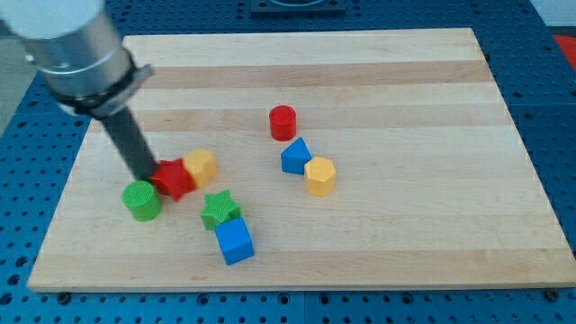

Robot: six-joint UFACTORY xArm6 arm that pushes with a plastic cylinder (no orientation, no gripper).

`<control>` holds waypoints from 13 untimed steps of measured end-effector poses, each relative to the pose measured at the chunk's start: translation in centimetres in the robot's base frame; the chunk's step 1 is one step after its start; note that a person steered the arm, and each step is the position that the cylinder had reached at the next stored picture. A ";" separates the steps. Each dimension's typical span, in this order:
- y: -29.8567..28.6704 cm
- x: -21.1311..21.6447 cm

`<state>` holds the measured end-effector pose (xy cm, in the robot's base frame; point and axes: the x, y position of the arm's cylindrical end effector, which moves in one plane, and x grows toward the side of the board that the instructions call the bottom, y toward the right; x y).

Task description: Move green circle towards top left

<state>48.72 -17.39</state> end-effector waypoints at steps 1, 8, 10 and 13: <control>5.0 -0.1; -2.2 8.0; -2.9 5.0; -0.4 1.1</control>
<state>49.86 -17.79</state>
